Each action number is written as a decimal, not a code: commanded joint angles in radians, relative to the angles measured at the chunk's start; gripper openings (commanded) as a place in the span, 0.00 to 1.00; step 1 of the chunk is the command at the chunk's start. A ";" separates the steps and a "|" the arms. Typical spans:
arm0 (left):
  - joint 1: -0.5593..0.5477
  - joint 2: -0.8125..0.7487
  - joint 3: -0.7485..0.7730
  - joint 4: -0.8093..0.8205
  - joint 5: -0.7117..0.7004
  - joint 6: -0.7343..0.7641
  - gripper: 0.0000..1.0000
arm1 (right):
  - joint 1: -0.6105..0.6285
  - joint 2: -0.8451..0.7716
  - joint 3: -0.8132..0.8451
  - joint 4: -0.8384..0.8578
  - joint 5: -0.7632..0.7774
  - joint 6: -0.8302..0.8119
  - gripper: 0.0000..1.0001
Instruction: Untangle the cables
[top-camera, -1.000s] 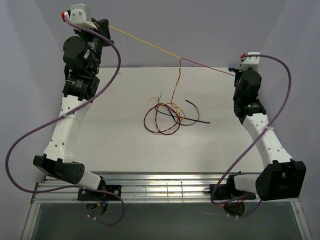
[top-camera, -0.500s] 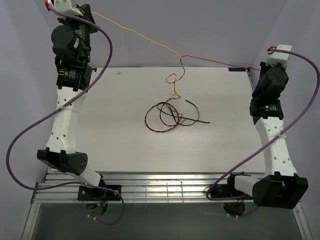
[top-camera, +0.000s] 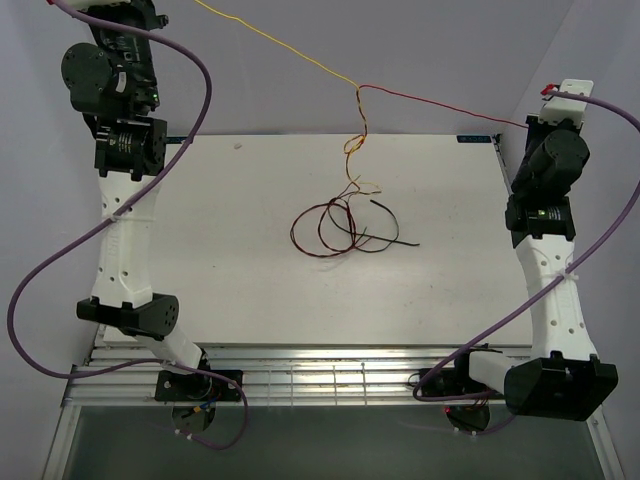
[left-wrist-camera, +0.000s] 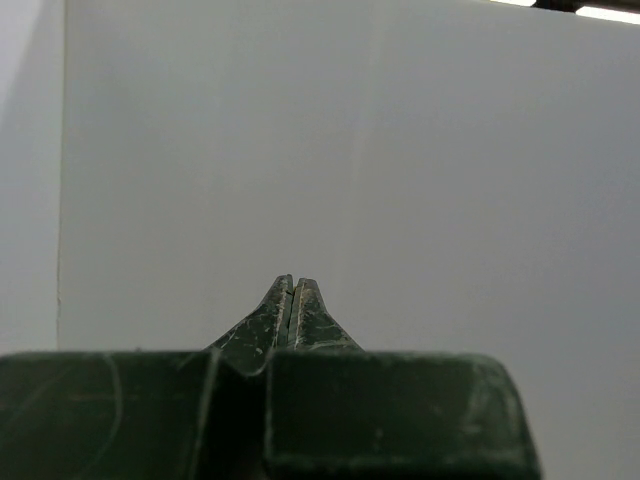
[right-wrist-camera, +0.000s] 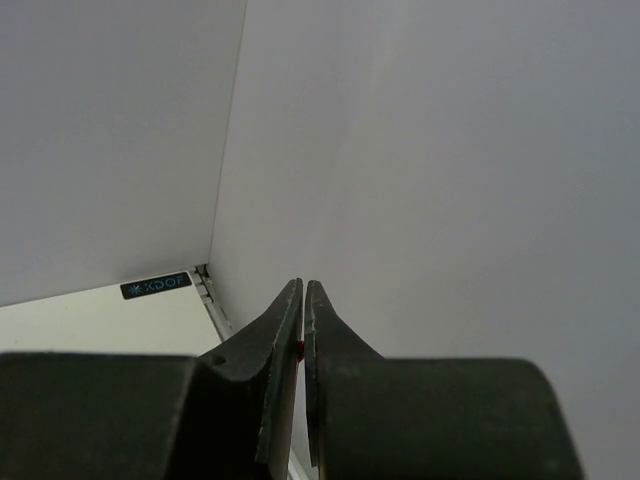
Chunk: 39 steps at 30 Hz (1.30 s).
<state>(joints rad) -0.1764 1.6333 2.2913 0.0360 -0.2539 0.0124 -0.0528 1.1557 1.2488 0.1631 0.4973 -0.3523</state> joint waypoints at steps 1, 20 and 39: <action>0.009 -0.023 0.051 0.084 -0.068 0.093 0.00 | -0.016 -0.016 0.084 0.036 0.033 -0.053 0.08; 0.014 -0.207 -0.743 0.047 0.132 -0.242 0.00 | -0.019 -0.065 -0.108 -0.053 -0.559 0.262 0.08; -0.047 -0.361 -1.222 0.186 0.861 -0.261 0.00 | -0.016 0.127 -0.509 -0.088 -0.770 0.540 0.39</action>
<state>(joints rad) -0.2005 1.3552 1.0115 0.1600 0.4870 -0.3180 -0.0662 1.2991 0.7067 0.0494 -0.2314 0.2039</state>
